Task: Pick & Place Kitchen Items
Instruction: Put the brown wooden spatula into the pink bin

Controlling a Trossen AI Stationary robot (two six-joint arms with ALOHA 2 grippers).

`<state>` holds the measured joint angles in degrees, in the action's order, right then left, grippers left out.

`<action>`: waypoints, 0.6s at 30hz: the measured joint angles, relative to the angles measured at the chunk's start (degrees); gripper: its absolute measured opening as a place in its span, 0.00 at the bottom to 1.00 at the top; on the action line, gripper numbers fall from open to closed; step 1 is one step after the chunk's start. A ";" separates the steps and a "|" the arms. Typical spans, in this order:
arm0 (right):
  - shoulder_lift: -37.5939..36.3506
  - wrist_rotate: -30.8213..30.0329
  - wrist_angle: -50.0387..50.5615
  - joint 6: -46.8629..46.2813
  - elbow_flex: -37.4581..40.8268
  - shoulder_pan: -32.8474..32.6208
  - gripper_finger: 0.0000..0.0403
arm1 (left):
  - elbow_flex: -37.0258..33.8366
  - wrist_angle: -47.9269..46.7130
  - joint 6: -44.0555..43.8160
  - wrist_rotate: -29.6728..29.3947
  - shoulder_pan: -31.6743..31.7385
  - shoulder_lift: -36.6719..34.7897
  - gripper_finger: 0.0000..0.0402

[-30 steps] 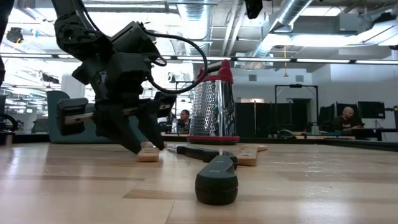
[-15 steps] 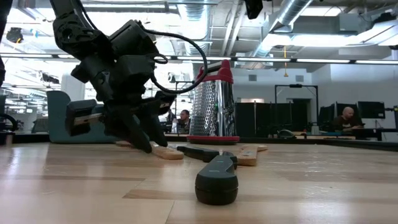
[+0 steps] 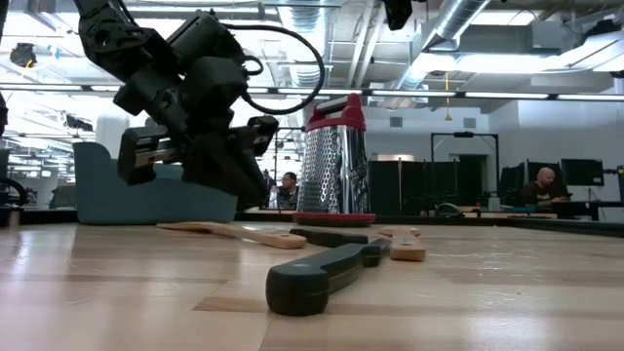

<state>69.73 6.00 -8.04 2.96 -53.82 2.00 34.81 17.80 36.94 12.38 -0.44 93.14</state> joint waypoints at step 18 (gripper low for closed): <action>0.00 0.02 0.05 0.00 0.00 -0.04 0.37 | 0.11 0.30 -6.41 6.24 2.89 0.76 0.46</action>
<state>69.73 6.02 -7.99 2.96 -53.82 1.96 34.92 18.11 30.53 18.62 2.45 93.91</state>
